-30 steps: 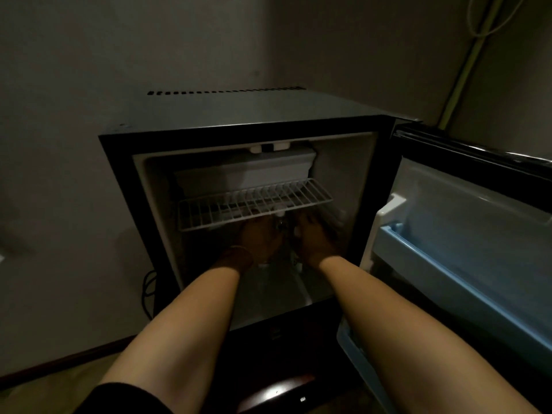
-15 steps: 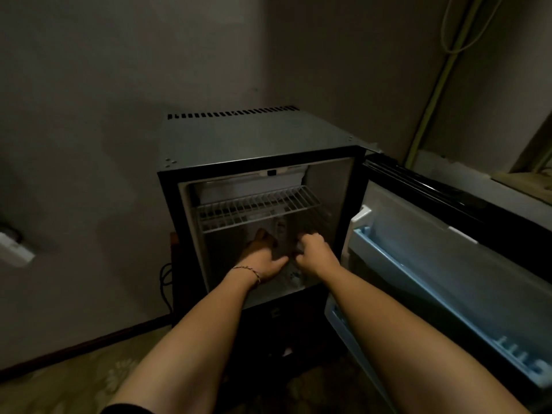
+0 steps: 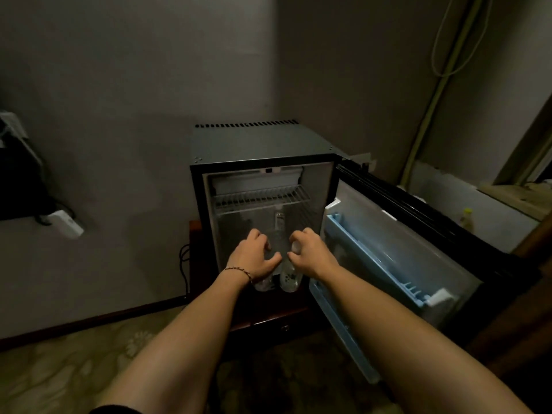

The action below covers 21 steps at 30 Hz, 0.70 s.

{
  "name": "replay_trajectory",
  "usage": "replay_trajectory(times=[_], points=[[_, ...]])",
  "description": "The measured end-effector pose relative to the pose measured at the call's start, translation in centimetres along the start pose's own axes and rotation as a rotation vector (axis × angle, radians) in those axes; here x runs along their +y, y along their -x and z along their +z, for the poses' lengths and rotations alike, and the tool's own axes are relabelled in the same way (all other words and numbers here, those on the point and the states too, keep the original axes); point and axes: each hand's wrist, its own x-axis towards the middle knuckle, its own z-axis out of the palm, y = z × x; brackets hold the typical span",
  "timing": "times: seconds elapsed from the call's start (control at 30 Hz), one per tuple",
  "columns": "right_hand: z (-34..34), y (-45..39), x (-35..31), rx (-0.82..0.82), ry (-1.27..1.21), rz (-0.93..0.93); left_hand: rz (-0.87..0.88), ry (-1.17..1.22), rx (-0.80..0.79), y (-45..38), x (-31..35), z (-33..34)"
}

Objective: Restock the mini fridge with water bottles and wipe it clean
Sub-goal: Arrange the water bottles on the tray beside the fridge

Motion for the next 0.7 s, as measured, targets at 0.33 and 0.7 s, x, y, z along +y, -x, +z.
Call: replay_trajectory(times=[0.33, 0.7], points=[[-2.8, 14.0, 4.2, -0.087, -0.037, -0.118, -0.103, -0.015, 0.093, 15.3, 7.5, 1.8], [-7.6, 24.5, 9.2, -0.053, -0.039, -0.143, 0.056, -0.032, -0.001, 22.1, 17.2, 4.1]])
